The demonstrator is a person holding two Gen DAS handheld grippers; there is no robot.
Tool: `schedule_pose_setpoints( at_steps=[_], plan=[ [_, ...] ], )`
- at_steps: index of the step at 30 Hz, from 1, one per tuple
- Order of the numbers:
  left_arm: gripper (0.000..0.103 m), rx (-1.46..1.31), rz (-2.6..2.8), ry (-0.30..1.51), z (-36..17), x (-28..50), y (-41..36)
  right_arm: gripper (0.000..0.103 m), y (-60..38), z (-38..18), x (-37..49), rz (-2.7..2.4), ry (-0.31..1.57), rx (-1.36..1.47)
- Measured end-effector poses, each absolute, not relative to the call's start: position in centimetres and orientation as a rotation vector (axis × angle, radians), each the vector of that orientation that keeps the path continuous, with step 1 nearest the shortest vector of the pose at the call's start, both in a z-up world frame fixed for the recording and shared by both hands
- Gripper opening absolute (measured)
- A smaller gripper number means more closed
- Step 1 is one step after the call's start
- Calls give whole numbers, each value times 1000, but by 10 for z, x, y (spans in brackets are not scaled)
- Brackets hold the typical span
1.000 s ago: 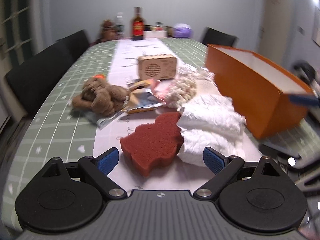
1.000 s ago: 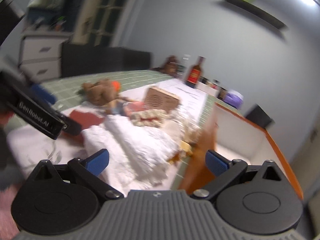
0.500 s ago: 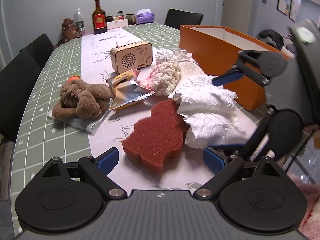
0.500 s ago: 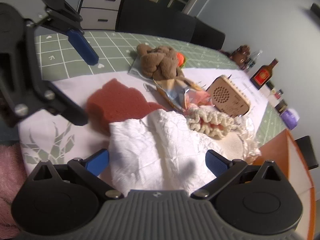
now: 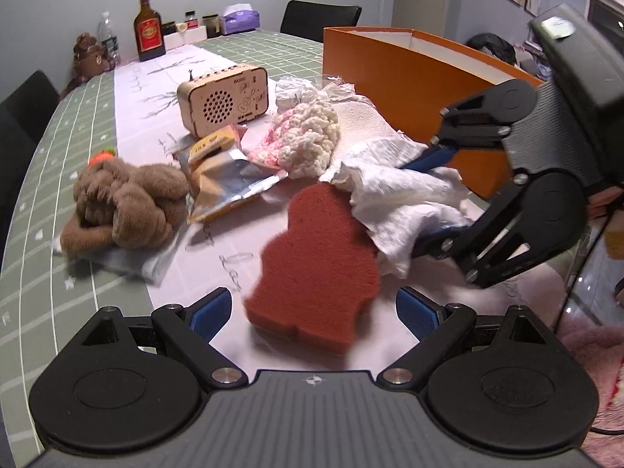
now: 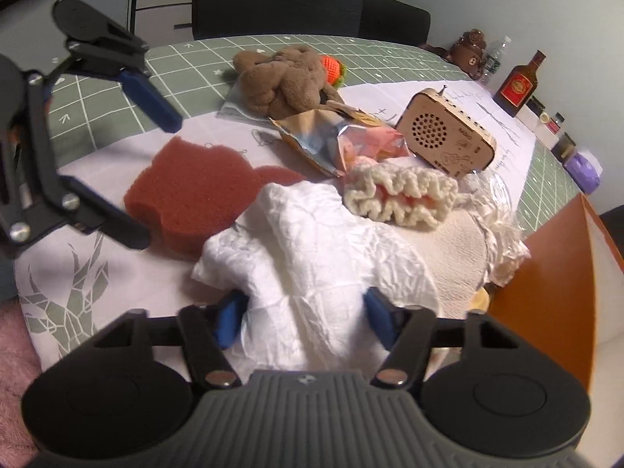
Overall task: Organize soft objects
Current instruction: 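Grasp the red bear sponge with the left tool while the right tool grasps the white tissue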
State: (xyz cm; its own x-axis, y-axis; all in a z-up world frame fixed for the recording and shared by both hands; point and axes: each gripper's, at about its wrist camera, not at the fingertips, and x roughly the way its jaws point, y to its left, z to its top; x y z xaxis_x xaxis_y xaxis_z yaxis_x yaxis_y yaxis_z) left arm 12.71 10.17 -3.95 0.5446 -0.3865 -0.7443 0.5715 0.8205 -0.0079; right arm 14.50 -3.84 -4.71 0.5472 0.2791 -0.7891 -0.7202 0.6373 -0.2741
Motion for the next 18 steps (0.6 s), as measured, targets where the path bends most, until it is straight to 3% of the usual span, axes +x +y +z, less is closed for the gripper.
schedule_pose_setpoints(
  at_steps=[4,6,15,18],
  plan=[
    [103,236,-623,824,-40,137,96,29,-43,-37,135,621,753,-625],
    [103,243,-638,832,-42,140,90,25,-46,-31,131,606,749,-611],
    [103,287,-646,853,-52,142,68,24,-59,-21,126,591,745,-549],
    [91,284,-653,883,-55,145,64,24,-59,-23,126,586,740,-540]
  ],
)
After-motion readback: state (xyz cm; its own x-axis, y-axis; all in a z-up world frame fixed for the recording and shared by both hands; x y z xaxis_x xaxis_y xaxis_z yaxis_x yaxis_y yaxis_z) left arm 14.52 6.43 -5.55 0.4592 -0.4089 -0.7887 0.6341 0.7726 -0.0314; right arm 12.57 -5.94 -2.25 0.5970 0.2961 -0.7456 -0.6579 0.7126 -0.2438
